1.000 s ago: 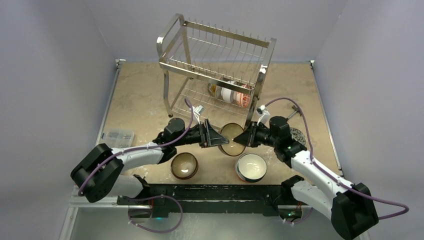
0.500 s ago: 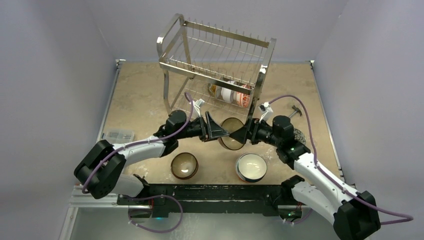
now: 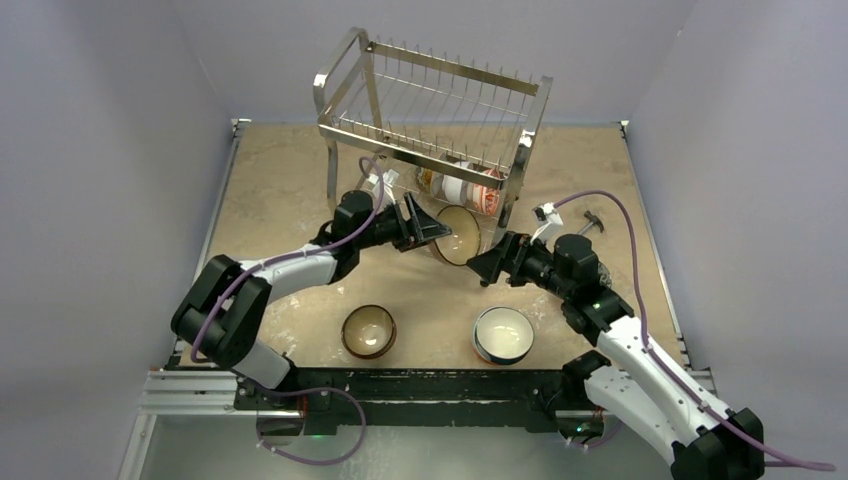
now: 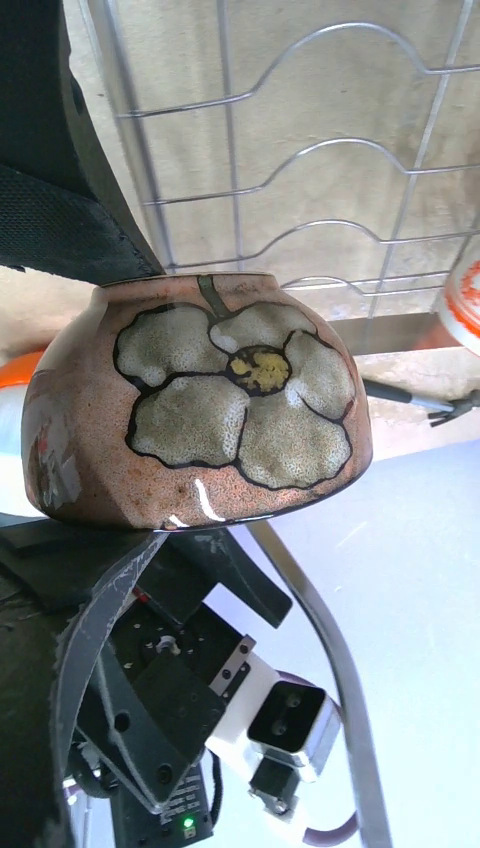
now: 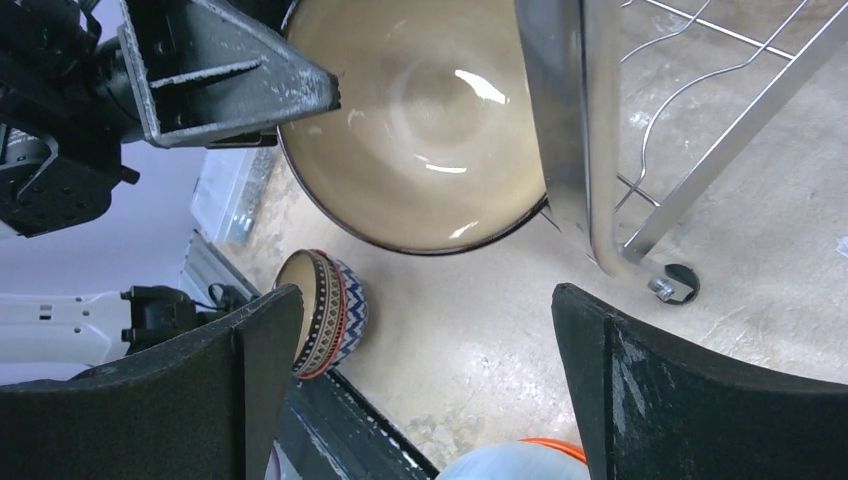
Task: Load the bowls into the dish rack
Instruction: Place the bowl in the dish rack.
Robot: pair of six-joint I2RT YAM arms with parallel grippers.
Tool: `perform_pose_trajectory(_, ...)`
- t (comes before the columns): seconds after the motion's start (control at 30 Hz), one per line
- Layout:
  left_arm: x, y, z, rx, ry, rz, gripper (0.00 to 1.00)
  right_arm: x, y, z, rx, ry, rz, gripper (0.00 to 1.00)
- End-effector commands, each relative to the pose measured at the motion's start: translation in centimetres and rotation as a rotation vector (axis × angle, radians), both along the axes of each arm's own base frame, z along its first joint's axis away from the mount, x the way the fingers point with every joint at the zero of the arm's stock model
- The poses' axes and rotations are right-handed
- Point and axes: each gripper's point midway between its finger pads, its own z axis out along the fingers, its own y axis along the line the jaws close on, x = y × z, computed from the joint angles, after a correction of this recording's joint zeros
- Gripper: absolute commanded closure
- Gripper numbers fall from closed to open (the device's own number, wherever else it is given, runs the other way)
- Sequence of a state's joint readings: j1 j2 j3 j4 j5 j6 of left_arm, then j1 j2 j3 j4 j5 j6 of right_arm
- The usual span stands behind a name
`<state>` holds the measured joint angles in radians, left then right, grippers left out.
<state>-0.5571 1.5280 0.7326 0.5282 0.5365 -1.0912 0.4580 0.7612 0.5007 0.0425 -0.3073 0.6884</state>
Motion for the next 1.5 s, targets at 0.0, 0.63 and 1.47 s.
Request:
perform_pose_trajectory(0.0, 2.8, -1.2, 5.7, -0.077, -0.208, 0.009, 1.00, 0.7, -0.5, 1.7, -0.004, -0.031, -0.047, 0.04)
perform_pose_trajectory(0.63, 7.5, -1.5, 1.8, 0.250, -0.334, 0.122, 1.00, 0.6, -0.9, 1.3, -0.027, -0.022, -0.060, 0.03)
perform_pose_trajectory(1.47, 5.8, -3.3, 1.6, 0.552, -0.511, 0.180, 1.00, 0.6, -1.1, 1.2, -0.035, -0.021, -0.068, 0.03)
